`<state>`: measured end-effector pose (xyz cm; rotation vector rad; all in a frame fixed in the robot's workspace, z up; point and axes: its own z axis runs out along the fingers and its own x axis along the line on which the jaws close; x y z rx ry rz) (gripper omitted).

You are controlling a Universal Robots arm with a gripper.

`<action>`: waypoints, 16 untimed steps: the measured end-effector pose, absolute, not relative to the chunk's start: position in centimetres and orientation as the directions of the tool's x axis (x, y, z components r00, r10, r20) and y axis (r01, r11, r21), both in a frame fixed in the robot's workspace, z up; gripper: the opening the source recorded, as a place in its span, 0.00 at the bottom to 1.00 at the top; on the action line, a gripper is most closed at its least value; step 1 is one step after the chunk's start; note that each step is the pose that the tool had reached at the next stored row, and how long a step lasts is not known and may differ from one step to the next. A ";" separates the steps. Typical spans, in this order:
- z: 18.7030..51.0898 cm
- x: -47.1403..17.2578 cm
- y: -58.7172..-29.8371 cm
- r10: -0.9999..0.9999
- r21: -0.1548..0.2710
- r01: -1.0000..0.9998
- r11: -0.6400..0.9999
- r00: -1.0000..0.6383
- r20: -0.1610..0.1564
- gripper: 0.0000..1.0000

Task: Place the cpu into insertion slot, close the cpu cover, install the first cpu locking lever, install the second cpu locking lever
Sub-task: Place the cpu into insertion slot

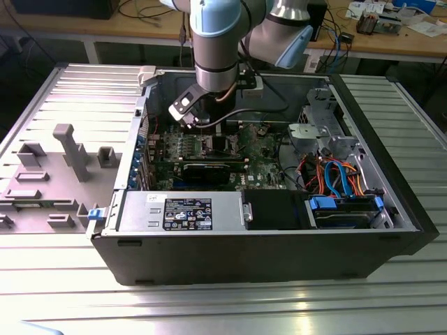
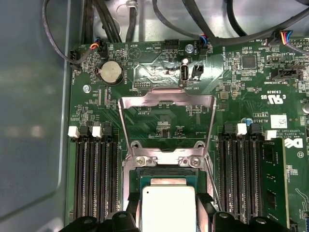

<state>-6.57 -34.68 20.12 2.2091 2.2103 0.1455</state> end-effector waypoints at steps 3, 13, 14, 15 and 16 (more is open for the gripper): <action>20.0 -6.6 -34.6 0.999 0.074 0.997 -0.006 0.003 0.053 0.55; 20.1 -6.5 -34.3 1.000 0.074 0.997 -0.006 0.004 0.025 0.55; 20.1 -6.5 -34.2 1.000 0.074 0.997 -0.005 0.004 0.007 0.55; 20.1 -6.5 -34.2 1.000 0.074 0.997 -0.005 0.004 0.006 0.55; 20.1 -6.5 -34.2 1.000 0.074 0.997 -0.005 0.004 0.006 0.55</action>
